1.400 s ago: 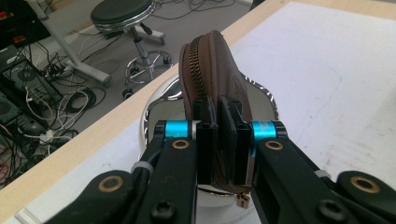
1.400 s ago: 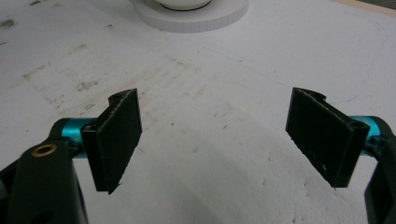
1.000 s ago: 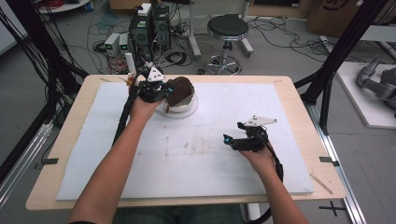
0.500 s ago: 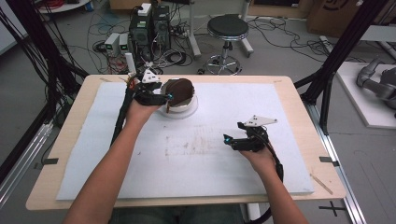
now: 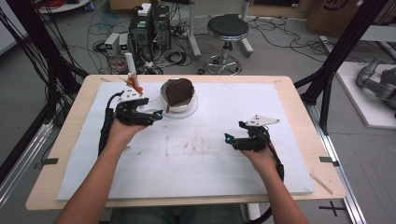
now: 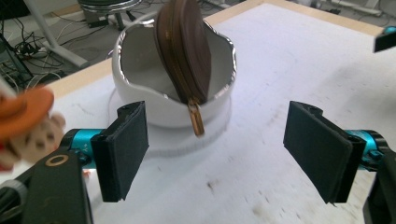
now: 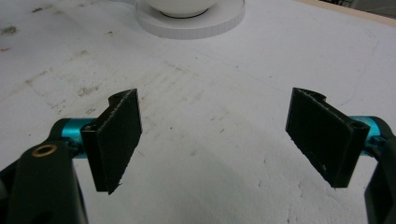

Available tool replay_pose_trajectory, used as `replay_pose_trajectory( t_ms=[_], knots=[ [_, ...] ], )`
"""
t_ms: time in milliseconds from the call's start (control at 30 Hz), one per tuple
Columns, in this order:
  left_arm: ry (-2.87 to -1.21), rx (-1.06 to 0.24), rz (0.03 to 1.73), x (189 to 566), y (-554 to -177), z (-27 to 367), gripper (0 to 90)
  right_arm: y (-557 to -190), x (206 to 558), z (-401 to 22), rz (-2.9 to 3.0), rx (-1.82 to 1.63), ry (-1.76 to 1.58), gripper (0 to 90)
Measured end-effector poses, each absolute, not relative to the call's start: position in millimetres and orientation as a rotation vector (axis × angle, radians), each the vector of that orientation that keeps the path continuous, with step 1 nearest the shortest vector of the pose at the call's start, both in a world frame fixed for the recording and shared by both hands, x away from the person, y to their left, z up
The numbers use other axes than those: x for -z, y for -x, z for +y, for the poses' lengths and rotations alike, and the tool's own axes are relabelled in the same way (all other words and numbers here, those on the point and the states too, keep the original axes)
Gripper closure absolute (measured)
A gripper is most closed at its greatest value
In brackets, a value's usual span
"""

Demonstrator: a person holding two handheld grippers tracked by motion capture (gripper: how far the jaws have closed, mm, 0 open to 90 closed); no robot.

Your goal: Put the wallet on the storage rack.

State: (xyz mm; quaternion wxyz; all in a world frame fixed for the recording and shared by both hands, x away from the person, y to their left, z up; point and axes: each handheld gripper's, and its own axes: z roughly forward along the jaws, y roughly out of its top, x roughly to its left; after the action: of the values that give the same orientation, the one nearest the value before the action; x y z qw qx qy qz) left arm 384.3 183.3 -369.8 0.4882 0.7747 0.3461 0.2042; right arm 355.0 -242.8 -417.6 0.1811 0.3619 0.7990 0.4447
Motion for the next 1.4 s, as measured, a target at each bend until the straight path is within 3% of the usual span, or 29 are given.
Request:
replay_pose_trajectory(
  t_ms=[567, 867, 1400],
  knots=[
    [-1.891, -0.430, 0.839, 404, -325, 210, 20.6, -353, 417, -243, 2.255, -1.251, -1.018, 18.5],
    [-1.902, -0.431, 0.789, 411, -313, 215, 20.4, -352, 416, -246, 2.249, -1.270, -1.018, 18.6],
    [-1.812, -0.423, 0.845, 419, -311, 237, 20.4, -354, 418, -256, 2.233, -1.268, -1.055, 18.5]
  ],
)
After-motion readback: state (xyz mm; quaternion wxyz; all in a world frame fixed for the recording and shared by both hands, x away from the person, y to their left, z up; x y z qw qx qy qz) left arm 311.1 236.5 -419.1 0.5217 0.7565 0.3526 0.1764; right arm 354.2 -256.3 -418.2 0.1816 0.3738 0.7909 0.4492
